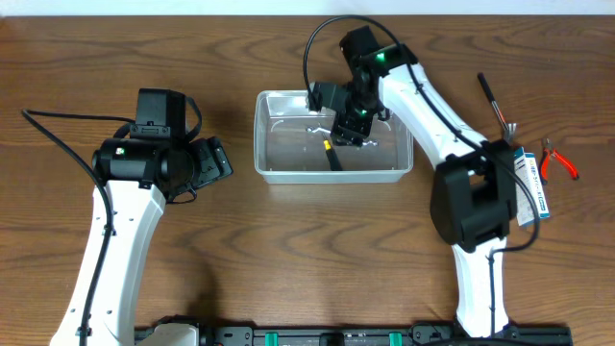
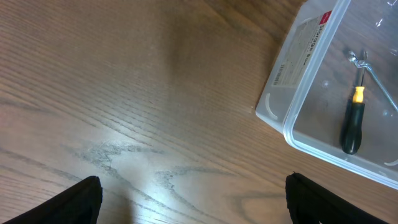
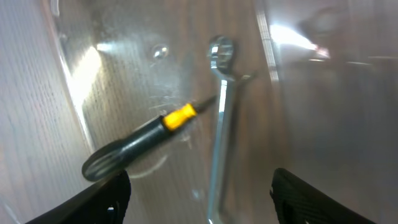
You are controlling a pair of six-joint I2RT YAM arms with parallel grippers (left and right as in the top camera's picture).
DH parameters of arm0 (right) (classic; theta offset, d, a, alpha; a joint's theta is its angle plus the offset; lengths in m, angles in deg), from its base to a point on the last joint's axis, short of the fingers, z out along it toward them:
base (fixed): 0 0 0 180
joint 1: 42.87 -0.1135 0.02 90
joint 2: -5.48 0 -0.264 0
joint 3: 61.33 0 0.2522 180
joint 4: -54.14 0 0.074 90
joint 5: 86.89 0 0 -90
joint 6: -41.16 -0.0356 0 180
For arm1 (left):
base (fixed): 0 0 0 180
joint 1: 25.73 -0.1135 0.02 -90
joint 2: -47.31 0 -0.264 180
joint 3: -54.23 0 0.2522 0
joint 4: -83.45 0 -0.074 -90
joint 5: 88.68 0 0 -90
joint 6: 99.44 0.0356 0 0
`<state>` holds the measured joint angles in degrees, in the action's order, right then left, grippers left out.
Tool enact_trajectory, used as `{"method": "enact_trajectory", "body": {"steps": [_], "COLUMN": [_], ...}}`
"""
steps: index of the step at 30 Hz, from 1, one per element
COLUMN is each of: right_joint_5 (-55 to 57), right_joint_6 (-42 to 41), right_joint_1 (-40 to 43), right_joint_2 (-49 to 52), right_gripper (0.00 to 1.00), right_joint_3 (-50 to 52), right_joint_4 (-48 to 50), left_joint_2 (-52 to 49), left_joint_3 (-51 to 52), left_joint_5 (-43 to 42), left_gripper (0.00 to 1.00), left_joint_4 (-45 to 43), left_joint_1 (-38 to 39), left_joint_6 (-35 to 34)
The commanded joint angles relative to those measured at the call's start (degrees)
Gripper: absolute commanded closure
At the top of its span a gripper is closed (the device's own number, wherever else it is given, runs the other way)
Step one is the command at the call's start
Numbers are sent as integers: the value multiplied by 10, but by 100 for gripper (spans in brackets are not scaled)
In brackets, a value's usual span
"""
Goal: Pack container
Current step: 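Carry the wrench over the container and release it inside, then move the right gripper right toward the red-handled hammer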
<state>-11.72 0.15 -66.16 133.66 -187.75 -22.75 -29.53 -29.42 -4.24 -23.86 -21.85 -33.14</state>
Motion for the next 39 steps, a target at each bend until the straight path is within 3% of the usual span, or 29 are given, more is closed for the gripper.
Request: {"method": "enact_trajectory", "body": {"steps": [1, 6, 10, 16, 20, 29, 39], "right_joint_5": [64, 226, 238, 235, 230, 230, 230], "right_joint_6": [-56, -123, -147, -320, -385, -391, -371], "right_joint_1": [-2, 10, 41, 115, 172, 287, 355], "right_joint_2": [-92, -175, -223, -245, -241, -239, -203], "right_gripper": [20, 8, 6, 11, 11, 6, 8], "right_joint_3": [-10, -10, -10, -10, -10, -10, -8], "right_joint_4": [3, -22, -68, -97, -125, -175, -175], "left_joint_2": [-3, -3, -3, -3, -3, -3, -3], "left_joint_3": [3, 3, 3, 3, 3, 3, 3], "left_joint_5": [7, 7, 7, 7, 7, 7, 7], "left_gripper": [13, 13, 13, 13, 13, 13, 13], "left_joint_4": [2, 1, 1, 1, 2, 1, -10], "left_joint_1": [1, 1, 1, 1, 1, 1, 1], "left_joint_6": [10, 10, 10, 10, 10, 10, 10]}}
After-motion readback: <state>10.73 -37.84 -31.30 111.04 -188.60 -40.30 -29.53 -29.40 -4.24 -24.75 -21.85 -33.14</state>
